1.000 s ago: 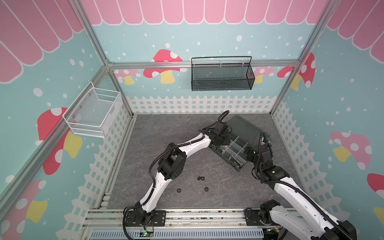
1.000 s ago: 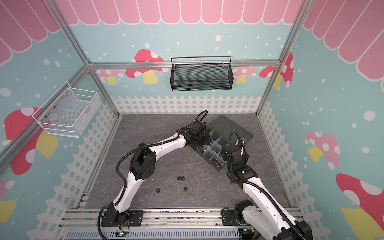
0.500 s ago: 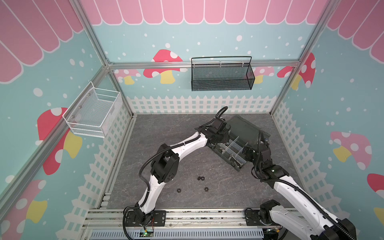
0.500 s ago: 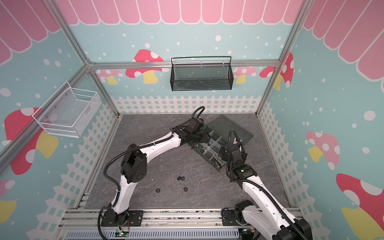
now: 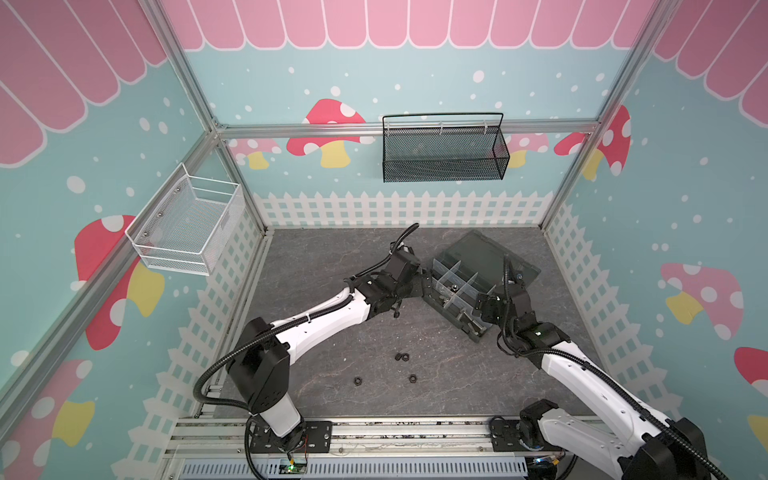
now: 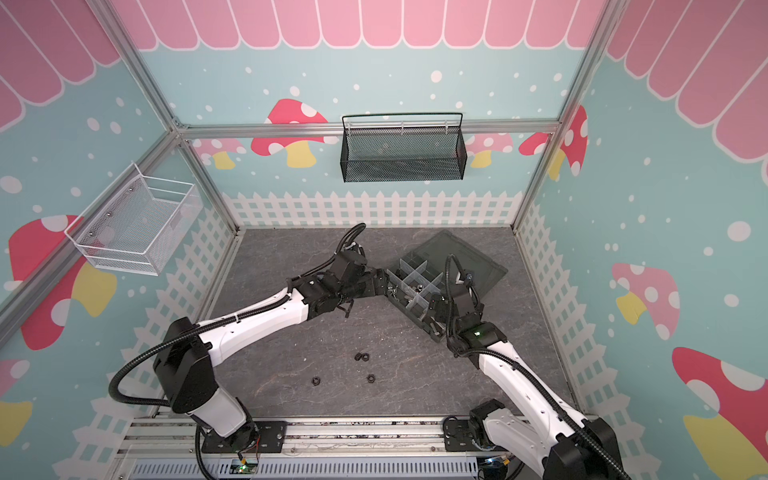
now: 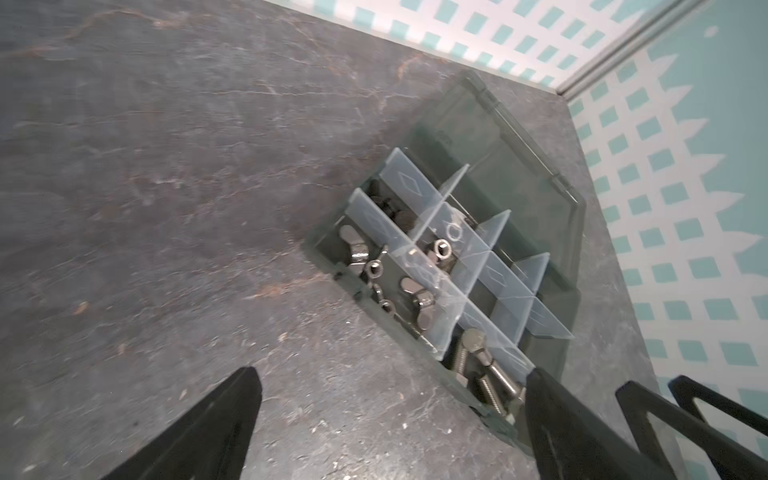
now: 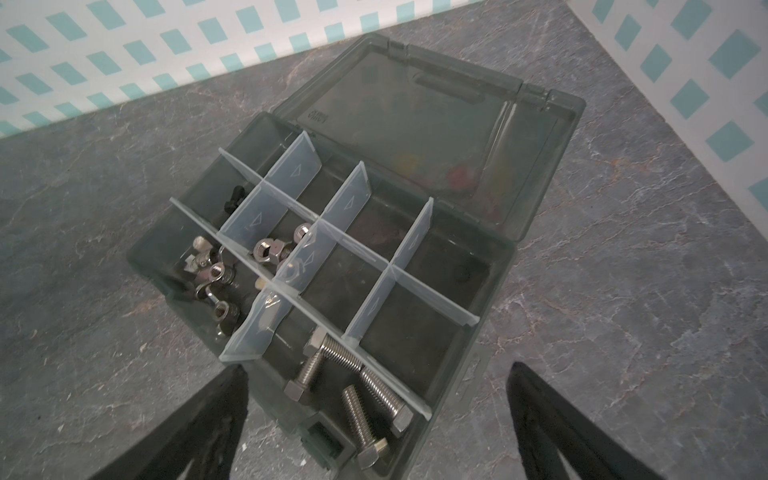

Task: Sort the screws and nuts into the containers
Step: 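Open the left gripper to drop the nut into the nut compartment, then move the left gripper back from the box while the right lowers toward black nuts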

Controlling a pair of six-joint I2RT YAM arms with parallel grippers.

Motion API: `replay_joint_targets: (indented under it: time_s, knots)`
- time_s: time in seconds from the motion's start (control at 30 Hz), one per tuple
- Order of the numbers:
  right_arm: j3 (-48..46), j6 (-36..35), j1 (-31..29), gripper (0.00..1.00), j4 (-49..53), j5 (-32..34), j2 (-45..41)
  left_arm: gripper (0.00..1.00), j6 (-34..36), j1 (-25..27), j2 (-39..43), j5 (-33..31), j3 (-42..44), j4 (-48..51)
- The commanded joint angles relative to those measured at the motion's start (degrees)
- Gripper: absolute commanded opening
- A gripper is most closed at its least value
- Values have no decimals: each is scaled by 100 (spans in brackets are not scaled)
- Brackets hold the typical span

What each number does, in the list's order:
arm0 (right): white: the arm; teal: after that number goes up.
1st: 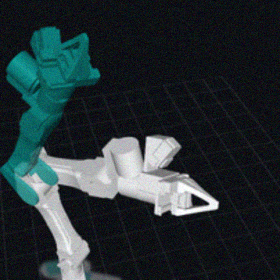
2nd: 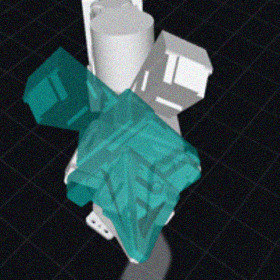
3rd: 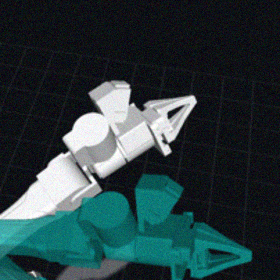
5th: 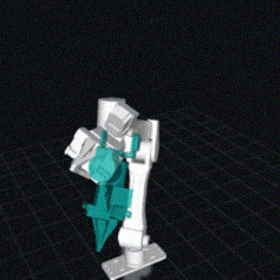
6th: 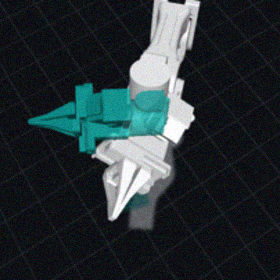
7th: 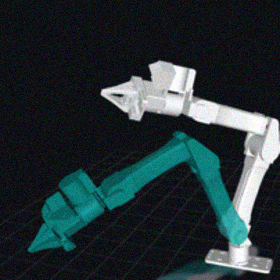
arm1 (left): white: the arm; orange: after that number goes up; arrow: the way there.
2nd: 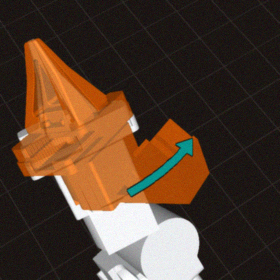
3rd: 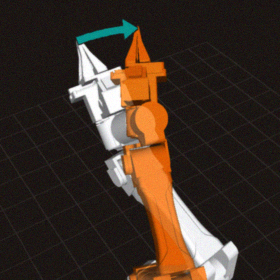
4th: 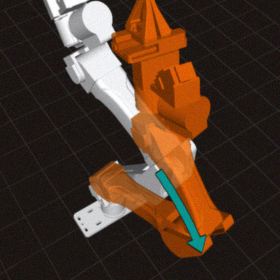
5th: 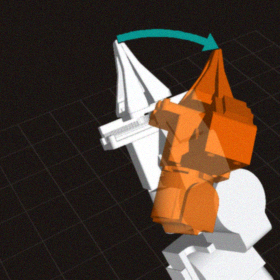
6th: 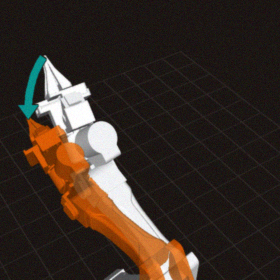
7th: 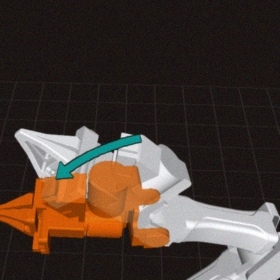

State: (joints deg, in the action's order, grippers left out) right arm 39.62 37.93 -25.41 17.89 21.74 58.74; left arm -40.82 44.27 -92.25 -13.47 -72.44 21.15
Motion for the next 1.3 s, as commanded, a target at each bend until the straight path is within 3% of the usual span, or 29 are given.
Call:
replay_joint_targets:
  time_s: [0.0,0.27,0.6,0.97,1.27]
  knots:
    - [282,251,-339,98,285,179,235,100,-346,-80,598,-883,518,-100]
    - [895,577,-1385,98,668,202,1284,100,-865,-231,1891,-1616,2028,-341]
    - [1638,748,-2415,100,1075,-344,2590,100,-1495,-424,3133,-2125,3338,-488]
    - [2233,626,-3311,94,1527,-921,3547,100,-1552,-772,4100,-2353,3954,-414]
    - [2353,532,-3659,84,1560,-1330,3907,100,-1647,-892,4307,-2298,4132,-243]
